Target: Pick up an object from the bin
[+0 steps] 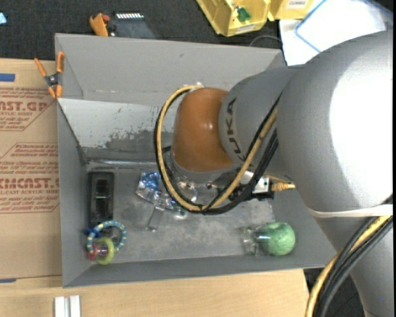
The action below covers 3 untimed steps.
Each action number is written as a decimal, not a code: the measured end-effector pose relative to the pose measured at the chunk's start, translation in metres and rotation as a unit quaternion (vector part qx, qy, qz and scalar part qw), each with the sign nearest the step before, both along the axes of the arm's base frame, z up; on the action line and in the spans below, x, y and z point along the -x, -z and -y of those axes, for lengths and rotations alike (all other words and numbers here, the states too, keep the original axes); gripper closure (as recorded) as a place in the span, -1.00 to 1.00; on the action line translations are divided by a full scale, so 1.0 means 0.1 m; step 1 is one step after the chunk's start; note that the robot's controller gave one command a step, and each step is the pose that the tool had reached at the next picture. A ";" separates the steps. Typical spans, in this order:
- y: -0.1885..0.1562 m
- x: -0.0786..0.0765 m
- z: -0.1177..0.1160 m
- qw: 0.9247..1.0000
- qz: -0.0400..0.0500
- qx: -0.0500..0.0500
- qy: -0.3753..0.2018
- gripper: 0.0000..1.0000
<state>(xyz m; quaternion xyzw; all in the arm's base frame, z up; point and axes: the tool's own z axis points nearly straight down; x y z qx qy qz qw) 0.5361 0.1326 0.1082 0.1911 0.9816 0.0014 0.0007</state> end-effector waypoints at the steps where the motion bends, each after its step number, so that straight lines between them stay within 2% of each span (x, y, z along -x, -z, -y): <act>1: 0.38 -0.39 0.06 0.997 0.005 0.001 -0.071 -1.00; 2: 0.36 -0.33 0.17 0.998 0.005 -0.001 0.068 1.00; 3: 0.36 -0.33 0.17 0.998 0.005 -0.001 0.068 1.00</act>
Offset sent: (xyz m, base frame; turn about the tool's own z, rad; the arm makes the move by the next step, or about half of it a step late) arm 0.0308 -0.0164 -0.0382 0.1360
